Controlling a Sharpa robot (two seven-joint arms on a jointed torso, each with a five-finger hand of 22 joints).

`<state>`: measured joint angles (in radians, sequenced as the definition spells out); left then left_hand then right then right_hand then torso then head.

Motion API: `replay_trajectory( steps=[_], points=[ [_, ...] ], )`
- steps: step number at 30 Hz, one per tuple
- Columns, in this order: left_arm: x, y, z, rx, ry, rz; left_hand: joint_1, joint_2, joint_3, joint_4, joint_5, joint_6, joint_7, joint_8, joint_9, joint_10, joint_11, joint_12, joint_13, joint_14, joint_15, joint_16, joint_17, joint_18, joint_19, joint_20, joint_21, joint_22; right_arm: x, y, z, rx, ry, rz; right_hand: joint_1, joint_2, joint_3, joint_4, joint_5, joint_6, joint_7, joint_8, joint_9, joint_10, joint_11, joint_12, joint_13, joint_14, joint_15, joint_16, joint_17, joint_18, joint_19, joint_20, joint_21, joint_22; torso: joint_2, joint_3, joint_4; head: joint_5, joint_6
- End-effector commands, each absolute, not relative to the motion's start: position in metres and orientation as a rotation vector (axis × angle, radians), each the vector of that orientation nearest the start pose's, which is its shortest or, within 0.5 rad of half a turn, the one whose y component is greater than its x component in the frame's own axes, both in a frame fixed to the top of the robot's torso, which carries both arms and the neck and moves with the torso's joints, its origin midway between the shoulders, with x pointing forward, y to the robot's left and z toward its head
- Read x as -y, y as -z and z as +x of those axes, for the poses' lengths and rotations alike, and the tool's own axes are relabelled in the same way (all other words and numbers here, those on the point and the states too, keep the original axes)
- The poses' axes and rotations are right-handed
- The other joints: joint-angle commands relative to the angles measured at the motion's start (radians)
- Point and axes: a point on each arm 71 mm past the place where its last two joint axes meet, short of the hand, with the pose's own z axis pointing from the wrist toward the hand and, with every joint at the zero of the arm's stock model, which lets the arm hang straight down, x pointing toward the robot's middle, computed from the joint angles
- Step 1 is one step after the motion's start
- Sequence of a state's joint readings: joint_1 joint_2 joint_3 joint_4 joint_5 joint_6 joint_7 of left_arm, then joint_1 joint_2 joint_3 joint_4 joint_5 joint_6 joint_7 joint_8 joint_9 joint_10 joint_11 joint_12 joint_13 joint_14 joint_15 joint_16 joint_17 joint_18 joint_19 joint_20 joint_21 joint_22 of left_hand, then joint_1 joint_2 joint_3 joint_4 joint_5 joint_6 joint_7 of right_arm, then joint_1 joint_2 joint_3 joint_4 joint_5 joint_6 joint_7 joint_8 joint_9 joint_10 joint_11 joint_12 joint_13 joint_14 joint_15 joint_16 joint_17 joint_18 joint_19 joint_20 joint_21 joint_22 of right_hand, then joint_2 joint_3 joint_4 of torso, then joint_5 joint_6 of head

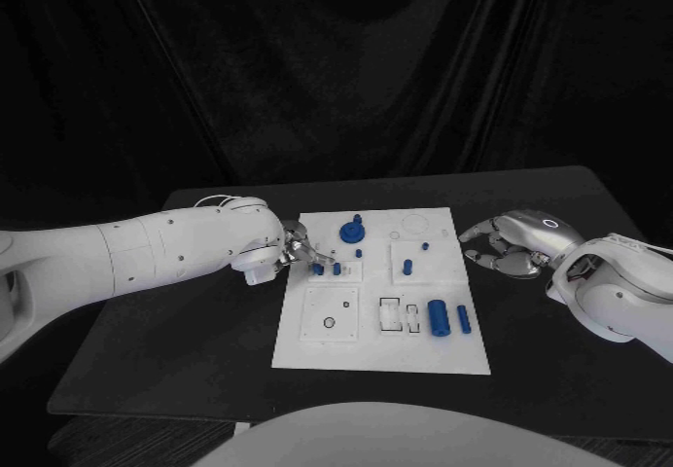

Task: Assemble the parts on the task board

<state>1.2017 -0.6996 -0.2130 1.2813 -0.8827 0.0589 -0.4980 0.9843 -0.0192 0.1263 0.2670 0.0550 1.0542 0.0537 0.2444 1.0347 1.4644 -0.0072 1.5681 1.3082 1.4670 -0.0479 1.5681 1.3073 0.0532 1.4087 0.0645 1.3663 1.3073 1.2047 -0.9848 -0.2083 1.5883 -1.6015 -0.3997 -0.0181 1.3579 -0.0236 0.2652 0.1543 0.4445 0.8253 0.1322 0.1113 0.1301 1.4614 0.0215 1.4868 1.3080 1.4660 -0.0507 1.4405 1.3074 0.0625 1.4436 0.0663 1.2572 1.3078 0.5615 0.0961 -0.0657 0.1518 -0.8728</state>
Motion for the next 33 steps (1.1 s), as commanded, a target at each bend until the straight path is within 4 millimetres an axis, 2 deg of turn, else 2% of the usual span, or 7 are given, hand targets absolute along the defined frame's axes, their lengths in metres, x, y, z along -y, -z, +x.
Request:
replay_trajectory(
  steps=[1, 4, 18, 20, 21, 26, 33],
  points=[
    [-0.221, 0.2964, 0.4852, -2.43, 0.375, -0.403, 0.003, 0.017, -0.011, 0.008, 0.005, -0.006, -0.007, 0.021, 0.024, 0.106, -0.007, 0.003, 0.263, 0.104, -0.005, 0.003, 0.263, 0.004, 0.002, -0.003, -0.006, 0.181, 0.2465, 0.2295, 0.4417, -1.683, -0.562, -0.337, 0.0, -0.004, 0.004, -0.001, 0.003, 0.006, 0.0, -0.007, -0.001, -0.002, 0.008, -0.005, 0.082, 0.05, 0.009, -0.005, 0.018, 0.007, -0.003, 0.0, -0.003, 0.17, 0.0, 0.0001, 0.0, 0.0, 0.0],
    [-0.2199, 0.2958, 0.4854, -2.421, 0.389, -0.402, 0.006, 0.025, -0.019, 0.014, 0.011, -0.015, -0.008, 0.034, 0.041, 0.106, -0.008, 0.003, 0.263, 0.104, -0.006, 0.003, 0.263, 0.004, 0.003, -0.004, -0.005, 0.183, 0.2465, 0.2299, 0.4416, -1.684, -0.562, -0.337, 0.0, -0.004, 0.004, -0.001, 0.003, 0.006, 0.0, -0.007, -0.001, -0.002, 0.008, -0.005, 0.082, 0.05, 0.009, -0.005, 0.018, 0.007, -0.003, 0.0, -0.003, 0.17, 0.0, 0.0001, -0.0002, 0.001, 0.0],
    [-0.2178, 0.2947, 0.4861, -2.401, 0.402, -0.407, 0.011, 0.037, -0.028, 0.018, 0.022, -0.024, -0.009, 0.049, 0.059, 0.106, -0.009, 0.003, 0.263, 0.104, -0.007, 0.003, 0.263, 0.003, 0.004, -0.005, -0.006, 0.185, 0.2468, 0.2308, 0.4414, -1.686, -0.562, -0.337, -0.001, -0.004, 0.005, -0.001, 0.003, 0.007, 0.0, -0.007, -0.001, -0.001, 0.008, -0.005, 0.083, 0.05, 0.009, -0.004, 0.019, 0.008, -0.003, 0.0, -0.004, 0.17, 0.0, 0.0002, 0.0002, -0.001, 0.0],
    [-0.2183, 0.295, 0.4861, -2.404, 0.395, -0.408, 0.014, 0.04, -0.031, 0.018, 0.029, -0.027, -0.009, 0.053, 0.064, 0.106, -0.009, 0.003, 0.263, 0.104, -0.007, 0.003, 0.263, 0.003, 0.004, -0.005, -0.006, 0.185, 0.2468, 0.2308, 0.4414, -1.687, -0.561, -0.337, -0.001, -0.004, 0.005, -0.001, 0.003, 0.007, 0.0, -0.007, -0.001, -0.001, 0.008, -0.005, 0.083, 0.05, 0.009, -0.004, 0.019, 0.008, -0.003, 0.0, -0.004, 0.17, 0.0, 0.0003, 0.0, 0.0, 0.0],
    [-0.2191, 0.2952, 0.4861, -2.407, 0.389, -0.41, 0.02, 0.047, -0.036, 0.019, 0.054, -0.034, -0.01, 0.06, 0.074, 0.106, -0.01, 0.003, 0.263, 0.104, -0.008, 0.003, 0.263, 0.003, 0.004, -0.006, -0.007, 0.186, 0.2468, 0.2308, 0.4414, -1.687, -0.561, -0.337, -0.001, -0.004, 0.005, -0.001, 0.003, 0.007, 0.0, -0.007, -0.001, -0.001, 0.008, -0.005, 0.083, 0.05, 0.009, -0.004, 0.019, 0.008, -0.003, 0.0, -0.004, 0.17, 0.0, 0.0003, -0.0002, 0.0, 0.0],
    [-0.2221, 0.2958, 0.4864, -2.412, 0.368, -0.419, 0.028, 0.058, -0.04, 0.019, 0.087, -0.042, -0.01, 0.066, 0.082, 0.106, -0.01, 0.003, 0.263, 0.104, -0.008, 0.003, 0.263, 0.004, 0.004, -0.007, -0.01, 0.187, 0.2468, 0.2309, 0.4414, -1.688, -0.561, -0.337, -0.001, -0.004, 0.005, -0.001, 0.003, 0.007, 0.0, -0.007, -0.001, -0.001, 0.008, -0.005, 0.083, 0.05, 0.009, -0.004, 0.019, 0.008, -0.003, 0.0, -0.004, 0.17, 0.0, 0.0001, -0.0007, 0.0, 0.0],
    [-0.2239, 0.2903, 0.4887, -2.321, 0.399, -0.409, 0.045, 0.055, -0.047, 0.016, 0.115, -0.044, -0.012, 0.078, 0.092, 0.106, -0.012, 0.003, 0.263, 0.104, -0.009, 0.003, 0.263, 0.001, 0.013, -0.008, 0.001, 0.191, 0.2479, 0.2304, 0.4409, -1.684, -0.561, -0.335, -0.001, -0.004, 0.005, -0.001, 0.003, 0.007, 0.0, -0.007, -0.001, -0.001, 0.008, -0.005, 0.083, 0.05, 0.009, -0.004, 0.019, 0.008, -0.003, 0.0, -0.004, 0.17, 0.0, 0.0002, 0.0, -0.003, 0.0]
  ],
)
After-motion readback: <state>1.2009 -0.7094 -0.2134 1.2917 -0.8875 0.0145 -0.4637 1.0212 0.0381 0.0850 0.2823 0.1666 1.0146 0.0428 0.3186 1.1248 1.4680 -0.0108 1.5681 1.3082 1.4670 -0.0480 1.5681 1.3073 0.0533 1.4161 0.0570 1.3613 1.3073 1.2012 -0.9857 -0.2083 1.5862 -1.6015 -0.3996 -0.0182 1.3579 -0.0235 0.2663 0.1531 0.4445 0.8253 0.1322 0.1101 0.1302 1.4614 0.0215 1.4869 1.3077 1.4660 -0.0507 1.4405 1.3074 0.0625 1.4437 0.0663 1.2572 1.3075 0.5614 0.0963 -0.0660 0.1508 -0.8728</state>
